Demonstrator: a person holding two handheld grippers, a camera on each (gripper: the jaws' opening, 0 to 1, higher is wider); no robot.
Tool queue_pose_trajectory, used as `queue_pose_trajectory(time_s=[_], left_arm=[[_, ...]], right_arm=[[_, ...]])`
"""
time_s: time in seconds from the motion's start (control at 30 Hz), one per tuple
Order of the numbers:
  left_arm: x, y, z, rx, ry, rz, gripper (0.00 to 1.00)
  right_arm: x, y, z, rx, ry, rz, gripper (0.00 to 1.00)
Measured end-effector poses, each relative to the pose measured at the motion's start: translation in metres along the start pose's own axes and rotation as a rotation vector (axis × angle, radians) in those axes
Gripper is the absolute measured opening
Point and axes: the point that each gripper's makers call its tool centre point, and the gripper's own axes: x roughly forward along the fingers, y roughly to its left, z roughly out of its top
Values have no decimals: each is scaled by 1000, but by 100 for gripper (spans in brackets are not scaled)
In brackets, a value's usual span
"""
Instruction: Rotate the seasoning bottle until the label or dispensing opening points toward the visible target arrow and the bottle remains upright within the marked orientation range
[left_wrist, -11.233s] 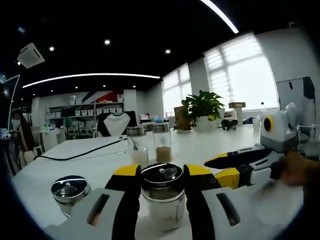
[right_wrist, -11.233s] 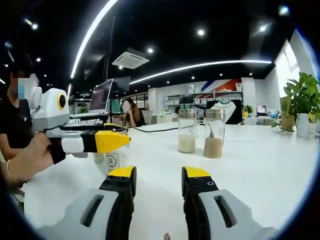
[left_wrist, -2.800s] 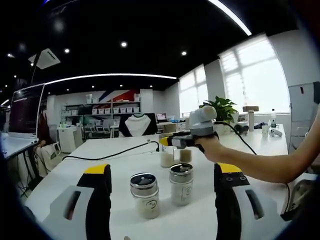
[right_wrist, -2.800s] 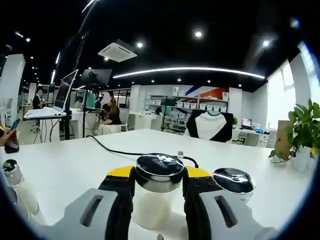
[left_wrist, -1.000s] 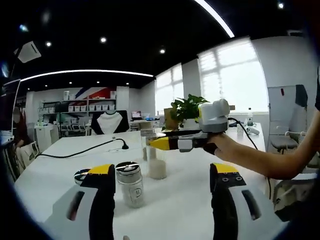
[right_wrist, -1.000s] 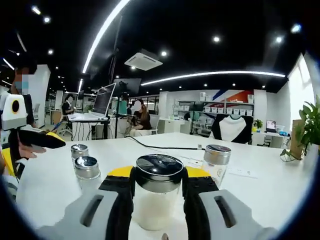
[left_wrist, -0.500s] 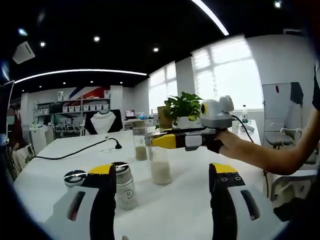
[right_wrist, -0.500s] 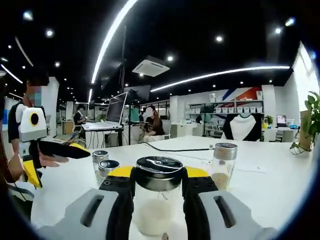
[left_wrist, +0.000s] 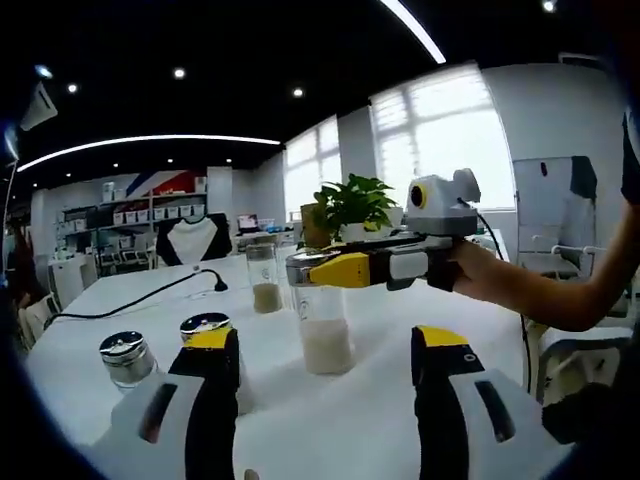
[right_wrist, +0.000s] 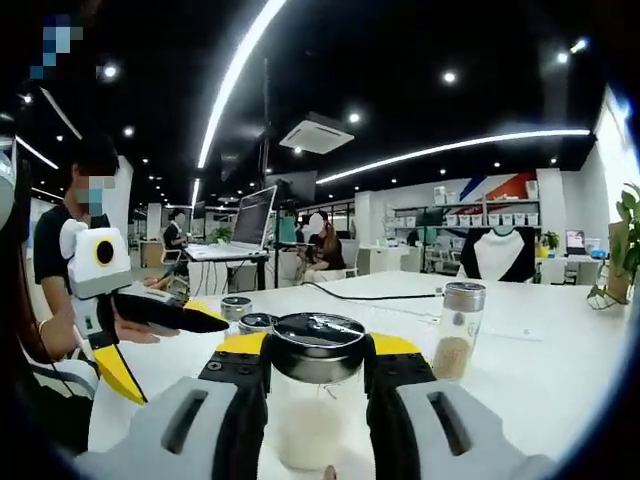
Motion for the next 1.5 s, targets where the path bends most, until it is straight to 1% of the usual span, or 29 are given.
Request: queue_pose_trajectory(time_s=[0.1,0.2,0.23,0.27,0.37,0.5,0.67,0.77,0.8,0.87,0.9,0.93,1.13,1.27,1.37,1.5], left_arm=[[7,1,-5,2,10,-24,74],[15,1,-10,47,19,-46,74],[17,1,-11,46,25,-53,74],[19,2,-11,50,26,-62,74],[24,5,-5,55,6,-90,74],[32,9,-3,76,5,-101,72],[39,10,-2,80,-13,-123,61],[44,11,-4,104,2,-116,61],[45,11,-4,96,0,-114,61],[48,9,-3,61,-14,-135,61],[51,12,-2,38,-30,-132,61],[52,13,-2,32,-32,-135,61],[53,16,-6,21,-22,-148,61],[53,11,-7,8,-21,-171,61],[54,11,-6,-12,-35,-173,60],[56,11,-6,-6,-39,-179,58]], right_arm=[[-2,10,1,-3,4,26,34],[-4,21,0,-8,10,49,34],[-5,25,0,-13,15,56,34],[-5,26,0,-15,17,59,34],[-7,33,0,-28,23,74,34],[-7,36,0,-18,24,93,34],[-8,39,0,-15,30,110,34],[-7,41,-1,-15,31,119,34],[-7,41,-1,-13,31,121,34],[-7,39,-2,-9,30,123,34],[-8,39,-2,-9,31,123,34],[-8,38,-2,-6,32,122,34],[-12,37,-4,-6,34,147,34],[-14,40,-4,-21,24,159,35],[-14,39,-3,-19,17,162,35],[-15,41,-3,-21,18,162,35]])
